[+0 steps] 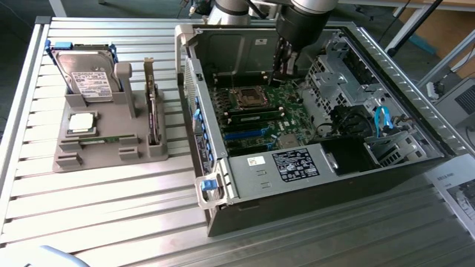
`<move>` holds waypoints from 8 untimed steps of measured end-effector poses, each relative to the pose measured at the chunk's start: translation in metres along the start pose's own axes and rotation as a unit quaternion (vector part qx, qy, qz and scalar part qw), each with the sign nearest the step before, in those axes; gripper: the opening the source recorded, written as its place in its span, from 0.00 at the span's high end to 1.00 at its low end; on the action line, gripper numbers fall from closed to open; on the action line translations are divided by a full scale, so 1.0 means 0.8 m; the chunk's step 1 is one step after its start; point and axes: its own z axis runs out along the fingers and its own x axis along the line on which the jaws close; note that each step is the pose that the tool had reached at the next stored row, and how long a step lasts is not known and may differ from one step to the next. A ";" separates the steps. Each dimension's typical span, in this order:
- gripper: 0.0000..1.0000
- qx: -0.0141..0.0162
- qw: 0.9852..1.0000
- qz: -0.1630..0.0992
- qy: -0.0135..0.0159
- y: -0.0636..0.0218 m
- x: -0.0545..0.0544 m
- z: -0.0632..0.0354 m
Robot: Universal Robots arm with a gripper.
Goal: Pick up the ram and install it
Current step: 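Press down the ram until it locks into place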
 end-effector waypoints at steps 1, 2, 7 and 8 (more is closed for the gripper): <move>0.90 0.000 1.000 0.007 0.000 0.000 0.000 0.000; 0.90 0.001 1.000 0.014 0.000 0.000 0.000 0.000; 0.90 0.002 0.999 0.049 0.000 0.000 0.000 0.000; 0.90 0.002 0.998 0.057 0.000 0.000 0.000 0.000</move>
